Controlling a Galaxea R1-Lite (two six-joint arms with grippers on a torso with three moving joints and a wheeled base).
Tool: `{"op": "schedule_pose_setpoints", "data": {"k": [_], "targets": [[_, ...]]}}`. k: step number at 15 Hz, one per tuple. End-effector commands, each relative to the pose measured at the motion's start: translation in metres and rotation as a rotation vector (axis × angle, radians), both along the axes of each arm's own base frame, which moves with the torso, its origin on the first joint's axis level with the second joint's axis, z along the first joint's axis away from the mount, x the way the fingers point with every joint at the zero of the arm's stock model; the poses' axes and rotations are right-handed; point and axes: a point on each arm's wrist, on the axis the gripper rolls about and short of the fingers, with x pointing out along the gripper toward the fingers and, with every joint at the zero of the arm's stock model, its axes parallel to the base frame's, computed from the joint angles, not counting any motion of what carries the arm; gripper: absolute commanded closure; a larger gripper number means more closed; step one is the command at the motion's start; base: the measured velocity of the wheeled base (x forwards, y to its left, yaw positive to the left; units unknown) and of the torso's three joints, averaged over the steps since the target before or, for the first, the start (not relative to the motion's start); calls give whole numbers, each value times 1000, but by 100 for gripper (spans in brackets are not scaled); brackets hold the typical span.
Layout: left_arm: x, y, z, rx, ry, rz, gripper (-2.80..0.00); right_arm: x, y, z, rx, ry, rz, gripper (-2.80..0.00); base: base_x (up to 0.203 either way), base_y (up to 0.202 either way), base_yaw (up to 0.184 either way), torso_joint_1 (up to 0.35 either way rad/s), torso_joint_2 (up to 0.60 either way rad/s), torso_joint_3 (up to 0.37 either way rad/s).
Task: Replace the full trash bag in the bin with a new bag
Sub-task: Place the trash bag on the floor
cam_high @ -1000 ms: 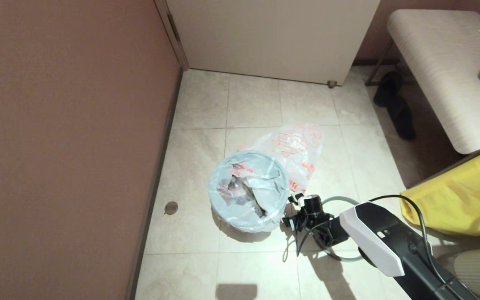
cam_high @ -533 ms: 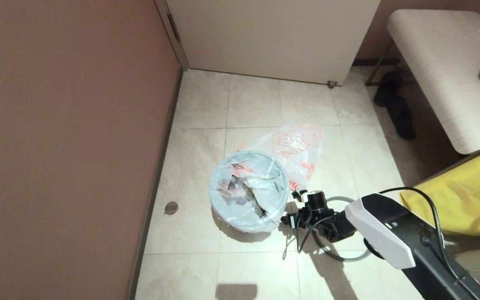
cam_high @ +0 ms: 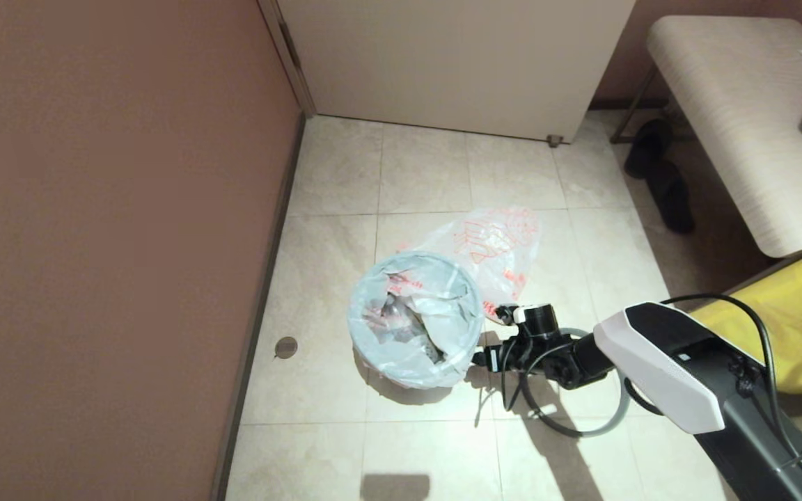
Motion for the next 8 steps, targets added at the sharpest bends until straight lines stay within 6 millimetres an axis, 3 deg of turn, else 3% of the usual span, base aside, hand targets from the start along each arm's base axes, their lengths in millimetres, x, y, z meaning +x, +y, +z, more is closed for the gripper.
{"op": "schedule_pose_setpoints", "data": {"k": [1, 8], "targets": [[0, 0, 0, 0, 1, 0, 0, 1, 0, 5, 7, -9, 2, -280, 0, 0, 0, 0, 0, 0], [0, 0, 0, 0, 1, 0, 0, 1, 4, 2, 4, -9, 10, -280, 0, 0, 0, 0, 0, 0]]}}
